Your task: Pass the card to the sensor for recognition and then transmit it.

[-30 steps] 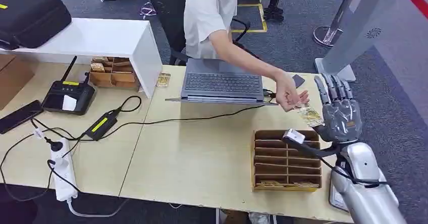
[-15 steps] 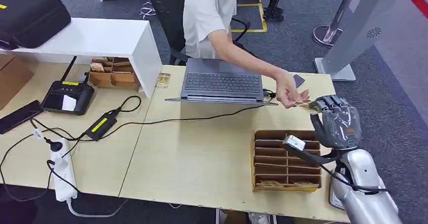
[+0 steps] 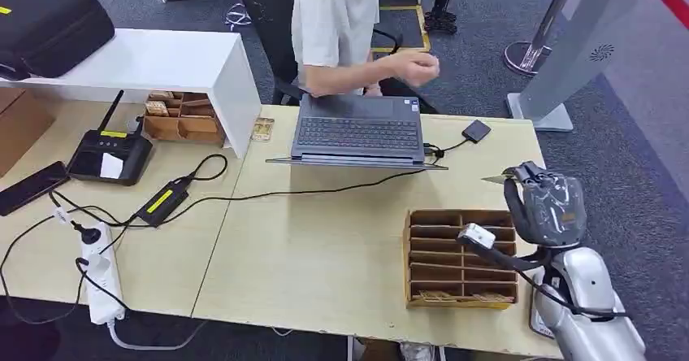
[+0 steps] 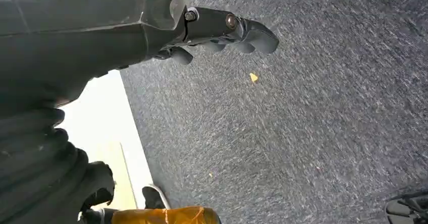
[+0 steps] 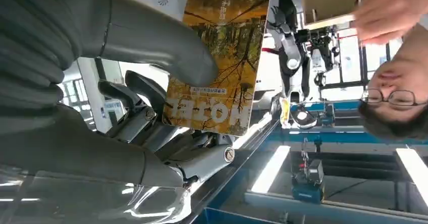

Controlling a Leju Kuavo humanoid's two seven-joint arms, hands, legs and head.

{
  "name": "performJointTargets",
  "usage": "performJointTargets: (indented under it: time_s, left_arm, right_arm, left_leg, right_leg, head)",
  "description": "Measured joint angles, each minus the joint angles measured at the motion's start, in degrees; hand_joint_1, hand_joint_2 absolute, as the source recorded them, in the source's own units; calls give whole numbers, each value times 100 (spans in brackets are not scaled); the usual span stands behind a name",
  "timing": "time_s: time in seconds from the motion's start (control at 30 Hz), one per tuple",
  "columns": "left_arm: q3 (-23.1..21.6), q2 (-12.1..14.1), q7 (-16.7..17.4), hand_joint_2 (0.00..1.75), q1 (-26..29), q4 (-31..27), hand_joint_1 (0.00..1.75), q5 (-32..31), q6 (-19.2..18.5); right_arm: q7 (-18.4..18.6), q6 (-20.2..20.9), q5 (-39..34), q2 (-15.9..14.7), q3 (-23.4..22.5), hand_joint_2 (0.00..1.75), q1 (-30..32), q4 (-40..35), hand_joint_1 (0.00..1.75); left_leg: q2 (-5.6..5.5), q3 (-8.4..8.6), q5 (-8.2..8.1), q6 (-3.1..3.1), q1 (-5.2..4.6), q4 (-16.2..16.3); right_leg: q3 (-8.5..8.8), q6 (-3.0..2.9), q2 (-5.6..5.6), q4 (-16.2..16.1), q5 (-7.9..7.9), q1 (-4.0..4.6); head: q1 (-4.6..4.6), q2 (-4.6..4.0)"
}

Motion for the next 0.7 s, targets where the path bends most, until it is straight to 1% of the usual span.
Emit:
performJointTargets:
  time_s: [0.1, 0.2, 0.5, 0.7]
  left_arm:
    - [0, 7, 0, 175, 0, 2, 0, 2, -134]
    - [0, 2, 11, 175, 1, 15, 0, 7, -182]
    - [0, 2, 107, 175, 11, 28, 0, 7, -179]
    - [0, -6, 125, 175, 34, 28, 0, 7, -186]
  right_arm:
    - [13, -6, 105, 0, -26, 175, 29, -13, 175]
    - [50, -42, 170, 0, -55, 175, 82, -22, 175]
    - [68, -136, 223, -101, -328, 175, 419, -188, 175]
    - [70, -251, 179, -219, -614, 175, 798, -424, 175]
  left_leg:
    - [0, 1, 0, 0, 0, 0]
    - [0, 0, 0, 0, 0, 0]
    - [0, 0, -2, 1, -1, 0]
    - [-2, -4, -2, 2, 0, 0]
  right_leg:
    - [0, 0, 1, 0, 0, 0]
    - [0, 0, 0, -1, 0, 0]
    - [-3, 0, 1, -3, 0, 0]
    - [-3, 1, -4, -3, -1, 0]
  head:
    - [0, 0]
    - [2, 0]
    - [0, 0]
    - [0, 0]
